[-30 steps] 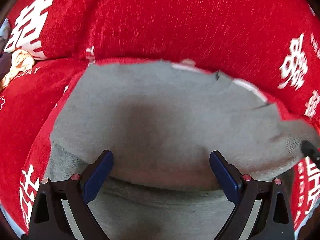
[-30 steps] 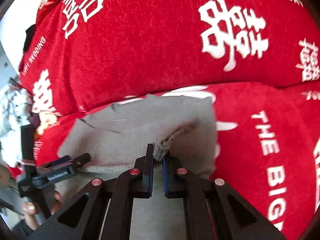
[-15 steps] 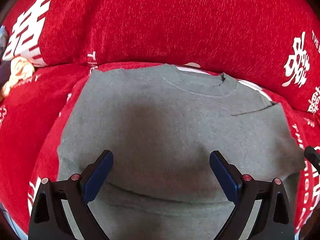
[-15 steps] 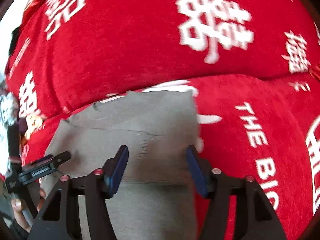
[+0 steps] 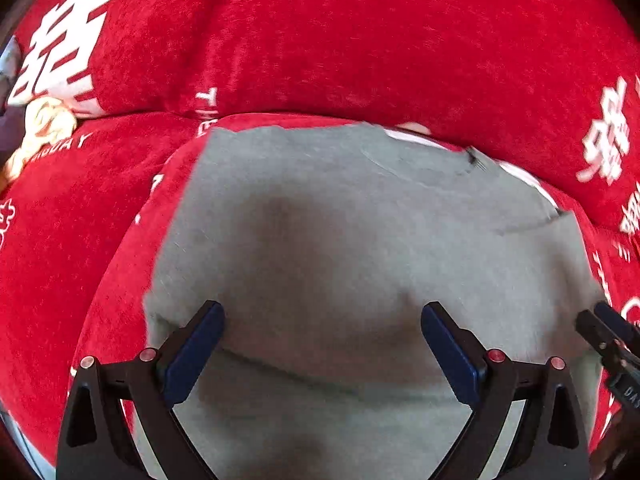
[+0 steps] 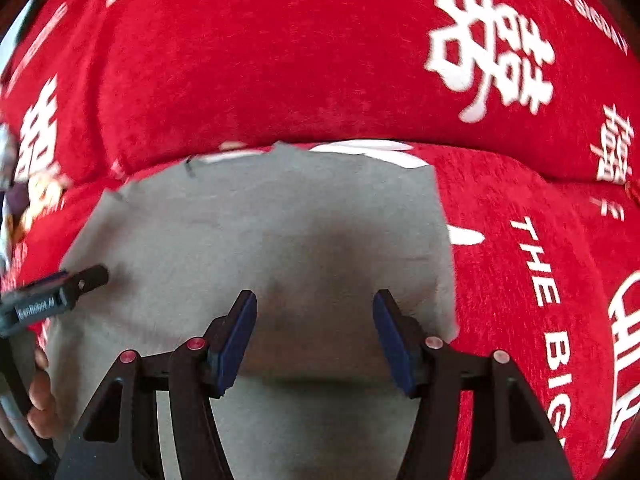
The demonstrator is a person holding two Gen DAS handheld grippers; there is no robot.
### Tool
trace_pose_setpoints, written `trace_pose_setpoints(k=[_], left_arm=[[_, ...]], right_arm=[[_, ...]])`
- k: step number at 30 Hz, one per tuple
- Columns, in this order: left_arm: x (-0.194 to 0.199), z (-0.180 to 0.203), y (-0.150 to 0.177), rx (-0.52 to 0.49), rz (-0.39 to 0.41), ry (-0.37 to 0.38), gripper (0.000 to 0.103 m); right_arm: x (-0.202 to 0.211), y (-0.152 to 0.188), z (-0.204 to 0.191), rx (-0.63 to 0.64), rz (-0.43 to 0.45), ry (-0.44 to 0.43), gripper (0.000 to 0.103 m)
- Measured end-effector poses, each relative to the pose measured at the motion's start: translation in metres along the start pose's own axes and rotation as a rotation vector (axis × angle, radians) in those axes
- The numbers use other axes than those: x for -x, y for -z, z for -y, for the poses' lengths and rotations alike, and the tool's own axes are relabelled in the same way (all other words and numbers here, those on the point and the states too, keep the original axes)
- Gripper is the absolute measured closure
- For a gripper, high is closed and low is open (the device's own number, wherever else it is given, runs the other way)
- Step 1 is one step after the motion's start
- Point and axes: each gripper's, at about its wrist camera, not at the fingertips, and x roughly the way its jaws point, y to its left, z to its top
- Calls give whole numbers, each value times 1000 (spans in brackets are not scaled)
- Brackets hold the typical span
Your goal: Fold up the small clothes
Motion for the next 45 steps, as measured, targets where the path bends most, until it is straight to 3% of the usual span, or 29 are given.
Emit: trace_pose_setpoints(k=[5, 11, 15, 16, 20, 34, 45], left_arm=[[1, 23, 23, -116, 20, -73, 4], [28, 17, 38, -67, 49, -32, 4], [28, 32, 60, -161, 34, -64, 4], [24, 33, 68, -174, 20, -75, 4], [32, 27, 83, -143, 41, -48, 4], [58, 16, 127, -138, 67, -26, 1], [81, 3, 171, -146, 93, 9, 1]], right_arm=[[-2, 19, -9, 24, -12, 23, 38], [23, 32, -13, 15, 10, -1, 35], [12, 53, -23, 47, -67, -17, 34], [14, 57, -25, 67, -47, 1, 33], [25, 76, -33, 105, -20, 20, 24], [59, 127, -40, 109, 71, 83, 23], [84, 171, -36, 153, 105, 35, 22]])
